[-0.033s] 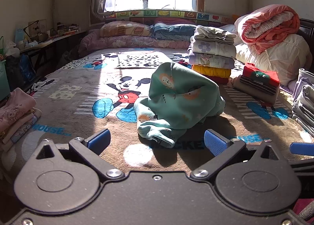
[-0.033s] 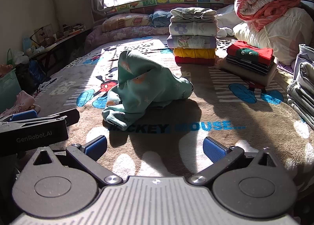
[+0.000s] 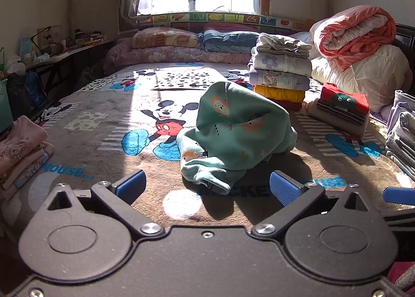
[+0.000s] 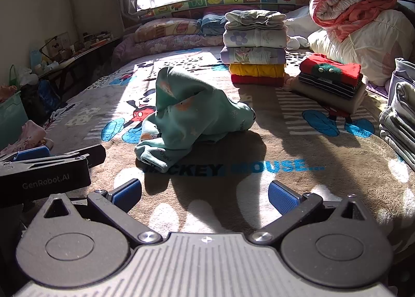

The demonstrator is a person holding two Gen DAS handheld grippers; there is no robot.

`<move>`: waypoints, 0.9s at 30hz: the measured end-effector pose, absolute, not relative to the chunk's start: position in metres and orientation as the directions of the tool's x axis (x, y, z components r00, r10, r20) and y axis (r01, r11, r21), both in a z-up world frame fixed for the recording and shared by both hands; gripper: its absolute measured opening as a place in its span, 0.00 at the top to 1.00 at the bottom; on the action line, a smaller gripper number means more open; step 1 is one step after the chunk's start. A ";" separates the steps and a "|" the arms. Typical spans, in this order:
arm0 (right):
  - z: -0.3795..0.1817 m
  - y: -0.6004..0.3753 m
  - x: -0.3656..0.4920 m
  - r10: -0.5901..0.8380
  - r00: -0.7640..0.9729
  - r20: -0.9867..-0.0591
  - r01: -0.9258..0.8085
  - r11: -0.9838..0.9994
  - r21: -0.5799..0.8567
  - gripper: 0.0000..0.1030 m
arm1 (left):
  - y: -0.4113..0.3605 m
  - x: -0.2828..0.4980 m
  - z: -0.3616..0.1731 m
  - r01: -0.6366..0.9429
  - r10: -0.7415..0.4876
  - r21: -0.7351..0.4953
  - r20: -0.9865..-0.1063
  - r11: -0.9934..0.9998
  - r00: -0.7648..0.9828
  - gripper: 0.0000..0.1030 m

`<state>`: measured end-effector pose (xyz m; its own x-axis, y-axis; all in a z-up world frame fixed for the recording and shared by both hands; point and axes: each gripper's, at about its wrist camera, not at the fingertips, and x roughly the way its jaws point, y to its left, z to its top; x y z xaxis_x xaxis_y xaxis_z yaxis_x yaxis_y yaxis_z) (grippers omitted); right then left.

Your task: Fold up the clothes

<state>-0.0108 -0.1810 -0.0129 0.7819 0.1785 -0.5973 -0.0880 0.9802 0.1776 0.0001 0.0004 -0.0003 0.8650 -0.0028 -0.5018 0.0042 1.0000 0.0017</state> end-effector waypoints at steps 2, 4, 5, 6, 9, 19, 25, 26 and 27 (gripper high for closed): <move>-0.013 -0.181 -0.011 0.177 0.782 -0.598 -0.088 0.980 0.176 0.00 | 0.001 0.001 -0.001 0.006 -0.009 -0.009 -0.516 1.000 0.856 0.00; -0.013 -0.181 -0.011 0.176 0.782 -0.598 -0.087 0.981 0.175 0.00 | 0.001 0.005 -0.002 0.010 -0.009 -0.002 -0.530 1.000 0.848 0.00; -0.013 -0.181 -0.011 0.176 0.782 -0.598 -0.087 0.981 0.174 0.00 | 0.001 0.005 -0.003 0.013 -0.010 0.002 -0.521 1.000 0.854 0.00; -0.013 -0.180 -0.012 0.175 0.782 -0.599 -0.087 0.981 0.174 0.00 | 0.001 0.004 -0.003 0.014 -0.008 0.008 -0.514 1.000 0.858 0.00; -0.014 -0.180 -0.012 0.173 0.782 -0.599 -0.086 0.981 0.171 0.00 | -0.001 0.003 -0.004 0.013 -0.001 0.020 -0.512 1.000 0.859 0.00; -0.013 -0.182 -0.011 0.179 0.781 -0.598 -0.087 0.980 0.180 0.00 | -0.004 0.005 -0.007 0.016 -0.005 0.016 -0.521 1.000 0.853 0.00; -0.012 -0.181 -0.011 0.172 0.783 -0.597 -0.086 0.982 0.170 0.00 | -0.004 0.005 -0.007 0.016 -0.007 0.014 -0.519 1.000 0.855 0.00; -0.012 -0.181 -0.010 0.171 0.784 -0.597 -0.086 0.982 0.169 0.00 | -0.004 0.005 -0.007 0.016 -0.006 0.014 -0.519 1.000 0.855 0.00; -0.012 -0.182 -0.010 0.171 0.784 -0.597 -0.086 0.982 0.169 0.00 | -0.004 0.005 -0.007 0.015 -0.006 0.014 -0.518 1.000 0.855 0.00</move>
<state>-0.0101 -0.1815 -0.0121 0.7839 0.1711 -0.5969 -0.0859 0.9819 0.1687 0.0052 -0.0042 -0.0070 0.8552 -0.0058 -0.5183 0.0153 0.9998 0.0141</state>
